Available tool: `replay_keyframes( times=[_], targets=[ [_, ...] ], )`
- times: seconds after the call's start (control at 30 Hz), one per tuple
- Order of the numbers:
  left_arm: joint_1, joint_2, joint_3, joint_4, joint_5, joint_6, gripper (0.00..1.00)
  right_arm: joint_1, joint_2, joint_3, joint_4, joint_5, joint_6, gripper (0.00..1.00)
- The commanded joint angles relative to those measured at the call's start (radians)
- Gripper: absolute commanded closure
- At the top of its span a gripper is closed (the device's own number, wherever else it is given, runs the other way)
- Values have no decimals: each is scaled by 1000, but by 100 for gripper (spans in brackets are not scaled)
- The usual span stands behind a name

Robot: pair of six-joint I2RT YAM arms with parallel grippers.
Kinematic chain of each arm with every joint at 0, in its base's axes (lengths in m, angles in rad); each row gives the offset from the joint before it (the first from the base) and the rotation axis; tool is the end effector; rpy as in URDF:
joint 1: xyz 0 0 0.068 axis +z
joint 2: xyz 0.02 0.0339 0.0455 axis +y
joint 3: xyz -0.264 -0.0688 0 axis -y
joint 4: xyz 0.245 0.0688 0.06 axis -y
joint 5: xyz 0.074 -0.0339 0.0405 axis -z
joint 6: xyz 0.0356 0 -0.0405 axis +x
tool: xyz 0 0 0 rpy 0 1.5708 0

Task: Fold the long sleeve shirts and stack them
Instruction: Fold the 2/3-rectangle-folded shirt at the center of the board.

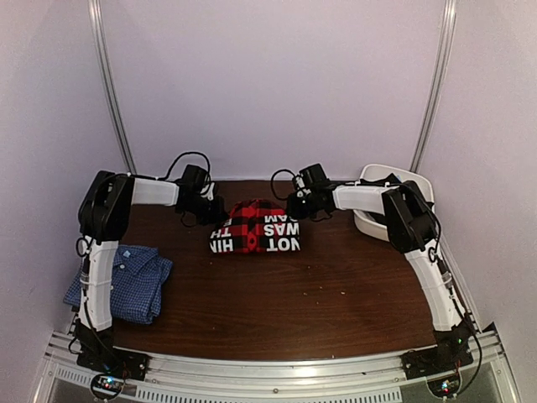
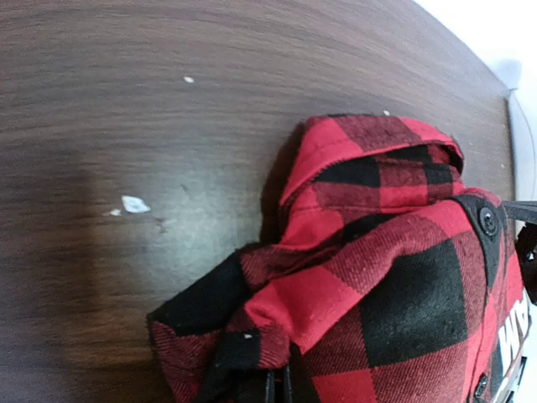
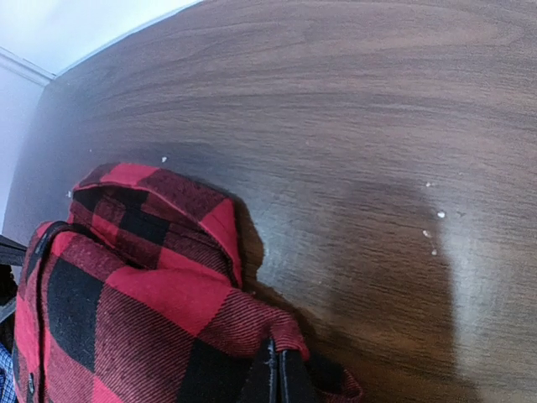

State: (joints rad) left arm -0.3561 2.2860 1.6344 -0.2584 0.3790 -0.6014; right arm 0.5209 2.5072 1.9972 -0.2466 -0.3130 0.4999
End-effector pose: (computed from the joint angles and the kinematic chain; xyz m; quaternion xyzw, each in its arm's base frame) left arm 0.4547 -0.1832 0.1274 -0.0530 0.9295 -0.3049 0.2007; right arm 0.4752 0.2853 0.1287 -0.0712 0.9064 0.3159 0.2713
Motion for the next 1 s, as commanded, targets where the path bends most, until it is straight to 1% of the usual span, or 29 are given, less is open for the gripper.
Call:
replay_keyframes(
  times=[0.0, 0.1, 0.27, 0.37, 0.43, 0.57, 0.7, 0.8, 0.97],
  targets=[
    [-23, -64, -118, 123, 65, -39, 100, 30, -54, -66, -20, -24, -18, 100],
    [-38, -159, -279, 203, 75, -78, 100, 58, -139, -210, 30, -27, -31, 100],
    [-94, -394, -594, 336, 52, -159, 100, 114, -330, -505, 137, -37, -30, 100],
    [-149, -552, -742, 358, 2, -200, 100, 138, -458, -662, 182, -22, -22, 100],
    [-182, -629, -805, 357, -27, -221, 100, 147, -530, -726, 185, -9, -19, 100],
    [-205, -720, -845, 330, -66, -241, 100, 155, -646, -812, 200, 18, -5, 100],
    [-205, -768, -846, 301, -106, -243, 100, 157, -692, -831, 196, 38, 0, 100],
    [-205, -767, -820, 273, -127, -235, 100, 157, -703, -830, 190, 54, -2, 100],
    [-193, -737, -784, 263, -132, -216, 100, 150, -717, -832, 182, 127, 7, 100]
  ],
)
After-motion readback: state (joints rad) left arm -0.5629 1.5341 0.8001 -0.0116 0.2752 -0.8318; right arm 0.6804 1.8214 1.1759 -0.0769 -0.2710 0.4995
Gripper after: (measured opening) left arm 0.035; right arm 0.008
